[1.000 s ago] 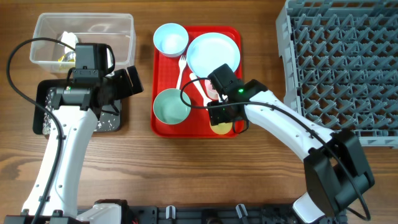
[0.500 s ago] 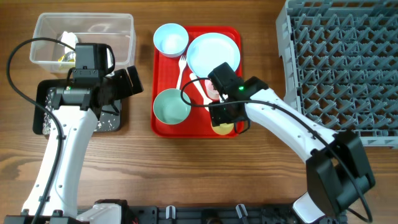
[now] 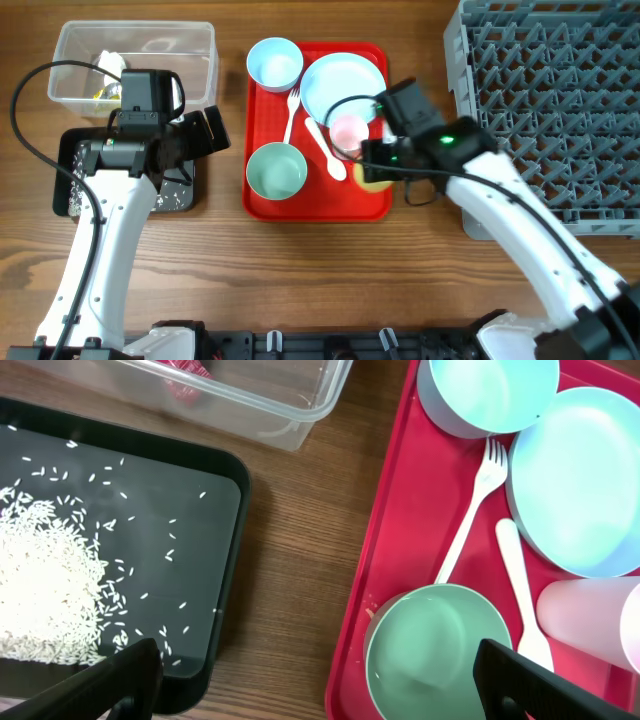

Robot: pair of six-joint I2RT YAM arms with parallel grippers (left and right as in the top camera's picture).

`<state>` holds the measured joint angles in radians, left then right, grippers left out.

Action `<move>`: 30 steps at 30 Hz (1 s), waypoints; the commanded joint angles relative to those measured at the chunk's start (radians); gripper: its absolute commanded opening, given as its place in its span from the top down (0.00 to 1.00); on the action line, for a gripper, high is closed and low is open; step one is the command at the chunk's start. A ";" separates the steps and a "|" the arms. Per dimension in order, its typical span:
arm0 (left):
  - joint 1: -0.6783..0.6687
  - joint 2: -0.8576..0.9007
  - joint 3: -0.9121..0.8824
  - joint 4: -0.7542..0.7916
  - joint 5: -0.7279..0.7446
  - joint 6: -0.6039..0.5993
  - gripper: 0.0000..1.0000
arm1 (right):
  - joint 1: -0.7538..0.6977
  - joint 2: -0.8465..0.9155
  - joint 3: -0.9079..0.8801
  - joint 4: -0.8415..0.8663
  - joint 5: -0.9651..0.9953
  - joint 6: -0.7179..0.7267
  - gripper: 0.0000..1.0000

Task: Sort waste into correct bins and load items into the dishwasher rack
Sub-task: 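Carry the yellow cup into the rack and set it down upside down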

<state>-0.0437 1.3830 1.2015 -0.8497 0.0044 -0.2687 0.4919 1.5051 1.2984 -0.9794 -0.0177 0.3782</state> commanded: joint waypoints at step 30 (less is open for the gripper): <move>0.005 0.009 0.009 0.007 -0.006 -0.008 0.00 | -0.997 -0.107 0.018 -0.206 -0.010 -0.064 0.66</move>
<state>-0.0437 1.3830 1.2015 -0.8452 0.0044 -0.2687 -0.4877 1.3426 1.2987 -1.1831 0.0444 0.3462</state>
